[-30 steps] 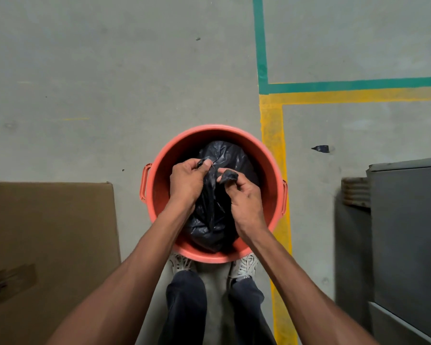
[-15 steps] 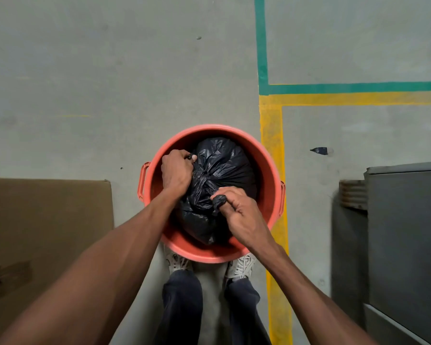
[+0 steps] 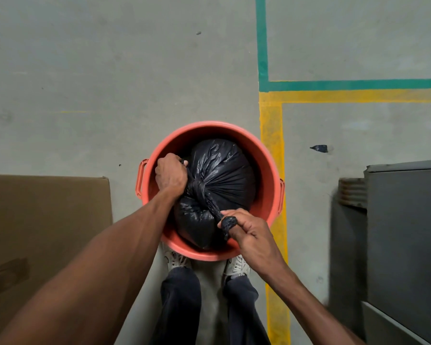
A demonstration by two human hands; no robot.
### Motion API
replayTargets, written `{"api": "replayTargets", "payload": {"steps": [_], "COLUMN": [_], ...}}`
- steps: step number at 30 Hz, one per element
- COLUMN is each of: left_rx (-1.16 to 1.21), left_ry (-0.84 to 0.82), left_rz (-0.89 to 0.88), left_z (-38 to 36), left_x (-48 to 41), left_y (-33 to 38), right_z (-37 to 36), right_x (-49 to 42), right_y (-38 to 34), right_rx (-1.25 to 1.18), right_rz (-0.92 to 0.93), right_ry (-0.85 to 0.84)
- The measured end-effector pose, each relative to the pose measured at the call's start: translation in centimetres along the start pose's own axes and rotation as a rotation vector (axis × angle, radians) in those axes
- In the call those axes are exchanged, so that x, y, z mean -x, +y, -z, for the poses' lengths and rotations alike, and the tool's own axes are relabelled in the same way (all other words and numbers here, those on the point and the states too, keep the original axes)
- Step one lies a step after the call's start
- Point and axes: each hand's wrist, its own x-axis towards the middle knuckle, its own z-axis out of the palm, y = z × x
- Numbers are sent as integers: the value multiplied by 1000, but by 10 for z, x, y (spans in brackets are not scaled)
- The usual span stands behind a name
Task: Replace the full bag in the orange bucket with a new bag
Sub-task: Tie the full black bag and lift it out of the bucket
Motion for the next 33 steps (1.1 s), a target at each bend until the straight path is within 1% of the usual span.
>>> {"api": "replayTargets", "payload": {"steps": [6,8,10,11,13,15,16,19,21,25,27,29,33], "left_rx": [5,60,234,360,641,930,1005,982,1025,1214,1147,1072,1101], "left_ry": [48,44,19,-4,-66,-160,-200,-278,-296,-200,-134,-81,-25], "left_rz": [88,90,46,2,-27,-7,-6,-37,0,180,233,309,503], "left_z": [3,3,0,-1,2,4,5,-8,-15,-5,-1,0,3], "left_x": [-1,1,-1,-2,5,24,36,64,72,64,49,32,16], "left_y": [-4,-2,-3,-4,2,13,18,14,6,-6,-5,0,-1], "right_z": [5,8,12,15,20,19,15,-3,-9,6,9,8,17], "right_x": [10,11,7,3,-6,-20,-27,-52,-69,-97,-99,-96,-106], "right_y": [-2,-3,-2,-3,-5,-12,-16,-26,-24,-8,2,14,27], "right_rx": [-151,-204,-286,-322,-381,-473,-534,-694,-678,-555,-560,-621,-693], "right_rz": [-55,-71,-90,-92,-86,-78,-75,-117,-180,-320,-402,-475,-553], "right_ry": [63,94,161,208,277,281,282,350,427,561,587,584,637]}}
